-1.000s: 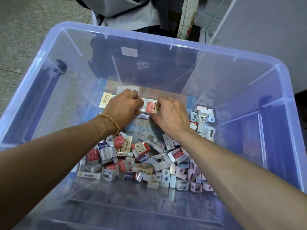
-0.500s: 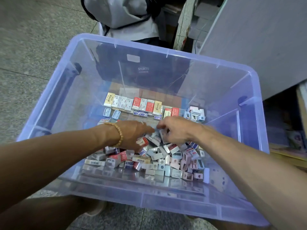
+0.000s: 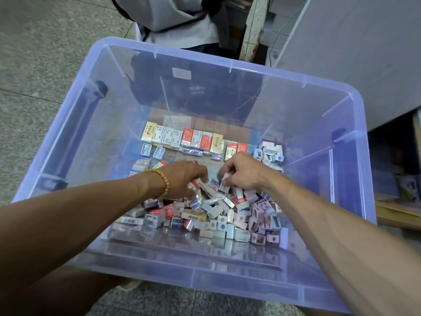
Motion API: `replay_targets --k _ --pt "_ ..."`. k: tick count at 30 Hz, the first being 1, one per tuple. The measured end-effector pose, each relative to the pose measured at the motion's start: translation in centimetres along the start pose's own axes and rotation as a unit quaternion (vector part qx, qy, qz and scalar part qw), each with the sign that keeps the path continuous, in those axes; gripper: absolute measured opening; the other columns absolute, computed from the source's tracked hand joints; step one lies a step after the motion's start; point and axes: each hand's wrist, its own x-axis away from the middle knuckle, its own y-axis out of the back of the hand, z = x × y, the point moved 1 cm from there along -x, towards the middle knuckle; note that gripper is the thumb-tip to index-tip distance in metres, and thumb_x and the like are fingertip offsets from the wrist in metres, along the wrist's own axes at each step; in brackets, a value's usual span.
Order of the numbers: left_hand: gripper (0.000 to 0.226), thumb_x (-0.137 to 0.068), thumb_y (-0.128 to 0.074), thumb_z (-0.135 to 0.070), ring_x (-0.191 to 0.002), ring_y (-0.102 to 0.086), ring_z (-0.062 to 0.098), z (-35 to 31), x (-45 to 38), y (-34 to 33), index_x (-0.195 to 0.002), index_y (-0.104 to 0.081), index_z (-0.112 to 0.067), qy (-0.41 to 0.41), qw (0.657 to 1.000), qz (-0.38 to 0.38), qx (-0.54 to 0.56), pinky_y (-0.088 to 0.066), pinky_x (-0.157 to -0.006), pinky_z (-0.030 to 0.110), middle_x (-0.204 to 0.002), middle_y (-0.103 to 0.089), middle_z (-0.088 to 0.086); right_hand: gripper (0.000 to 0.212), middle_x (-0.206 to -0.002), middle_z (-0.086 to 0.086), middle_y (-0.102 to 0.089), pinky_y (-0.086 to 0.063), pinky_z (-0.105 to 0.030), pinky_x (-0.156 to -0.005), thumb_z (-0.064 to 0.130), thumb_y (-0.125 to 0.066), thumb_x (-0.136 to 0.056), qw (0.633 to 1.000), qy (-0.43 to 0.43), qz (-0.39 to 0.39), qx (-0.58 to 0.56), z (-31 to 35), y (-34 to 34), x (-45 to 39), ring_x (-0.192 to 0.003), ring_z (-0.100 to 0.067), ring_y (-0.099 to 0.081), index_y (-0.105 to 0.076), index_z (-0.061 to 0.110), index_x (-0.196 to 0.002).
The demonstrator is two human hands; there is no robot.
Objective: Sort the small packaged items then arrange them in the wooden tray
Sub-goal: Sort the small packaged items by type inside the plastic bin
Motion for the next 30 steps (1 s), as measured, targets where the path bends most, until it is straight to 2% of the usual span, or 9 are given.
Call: replay_targets --k 2,5,8,10,14,18,22,26,30 --pt "0.033 -0.085 -0.071 -0.021 -0.087 -0.048 0.013 0.2 -0.1 0.2 -0.115 -0.056 -0.020 0.008 0.999 -0.041 0.019 -0.037 -0.073 0.022 -0.104 -0.055 -0.002 0.018 -0.087 0.006 -0.066 -0.040 -0.012 -0.053 0.004 -0.073 -0.087 0.999 -0.018 -0.017 -0.034 -0.1 0.4 -0.1 -0.065 -0.001 -0.054 -0.077 0.013 -0.102" --pt "0.023 -0.083 -0.073 -0.021 -0.087 -0.051 0.014 0.1 -0.3 0.2 -0.101 -0.059 -0.021 0.010 0.997 -0.077 0.029 -0.042 -0.073 0.022 -0.098 -0.056 -0.004 0.022 -0.096 -0.002 -0.066 -0.056 -0.029 -0.072 -0.004 -0.070 -0.085 0.989 -0.062 -0.102 -0.085 -0.2 1.4 -0.5 -0.079 -0.014 -0.064 -0.071 0.012 -0.100" --pt "0.024 -0.082 -0.074 -0.020 -0.082 -0.051 0.013 -0.2 -0.5 0.0 -0.093 -0.054 -0.025 -0.008 0.997 -0.070 0.040 -0.033 -0.062 0.014 -0.084 -0.053 -0.012 0.028 -0.085 -0.001 -0.066 -0.059 -0.032 -0.074 -0.009 -0.069 -0.082 0.966 -0.094 -0.201 -0.136 -0.4 3.0 -1.3 -0.084 -0.020 -0.067 -0.064 0.019 -0.078" --pt "0.027 -0.082 -0.074 -0.019 -0.084 -0.052 0.013 -0.3 -0.7 0.0 -0.103 -0.057 -0.023 -0.019 0.996 -0.069 0.047 -0.032 -0.063 0.013 -0.089 -0.057 -0.010 0.029 -0.080 0.004 -0.065 -0.052 -0.025 -0.067 -0.006 -0.071 -0.081 0.960 -0.097 -0.231 -0.123 -0.4 3.6 -2.1 -0.083 -0.016 -0.065 -0.064 0.021 -0.073" --pt "0.057 -0.088 -0.068 -0.022 -0.089 -0.048 0.013 -0.7 -1.1 -0.2 -0.140 -0.045 -0.029 -0.046 0.997 -0.045 0.043 -0.036 -0.077 0.023 -0.104 -0.058 -0.002 0.025 -0.106 -0.001 -0.072 -0.054 -0.029 -0.092 0.004 -0.073 -0.085 0.957 -0.077 -0.258 -0.108 -0.6 2.8 -3.4 -0.100 -0.017 -0.067 -0.075 0.015 -0.107" --pt "0.037 -0.093 -0.063 -0.026 -0.084 -0.046 0.011 -1.4 -1.6 -0.5 -0.129 -0.059 -0.028 -0.067 0.996 -0.038 0.050 -0.036 -0.076 0.023 -0.090 -0.043 -0.008 0.015 -0.096 -0.001 -0.075 -0.056 -0.038 -0.089 0.010 -0.076 -0.084 0.947 -0.043 -0.301 -0.106 -0.5 1.7 -3.4 -0.091 -0.019 -0.069 -0.077 0.015 -0.098" --pt "0.033 -0.092 -0.064 -0.025 -0.084 -0.048 0.012 -1.1 -1.3 -0.7 -0.125 -0.061 -0.021 -0.043 0.993 -0.062 0.087 -0.037 -0.075 0.022 -0.090 -0.048 -0.007 0.009 -0.094 -0.003 -0.072 -0.053 -0.034 -0.081 0.019 -0.074 -0.087 0.928 -0.042 -0.368 -0.030 -0.5 0.7 -2.3 -0.088 -0.023 -0.066 -0.073 0.014 -0.095" --pt "0.022 -0.088 -0.069 -0.027 -0.068 -0.053 0.004 -0.7 -1.2 0.3 -0.104 -0.068 -0.014 -0.021 0.983 -0.103 0.151 -0.035 -0.059 0.013 -0.080 -0.062 -0.007 0.018 -0.100 -0.003 -0.051 -0.040 -0.031 -0.088 0.029 -0.076 -0.085 0.943 -0.042 -0.323 0.073 -0.7 0.1 -0.9 -0.099 -0.021 -0.050 -0.073 0.018 -0.098" --pt "0.018 -0.083 -0.073 -0.034 -0.055 -0.048 0.006 -0.3 -1.1 1.4 -0.093 -0.068 -0.019 0.022 0.962 -0.127 0.242 -0.035 -0.049 0.010 -0.064 -0.054 -0.008 0.024 -0.113 -0.008 -0.055 -0.037 -0.035 -0.097 0.018 -0.071 -0.087 0.944 -0.041 -0.284 0.163 -0.5 -0.8 -1.1 -0.110 -0.031 -0.049 -0.072 0.017 -0.111"
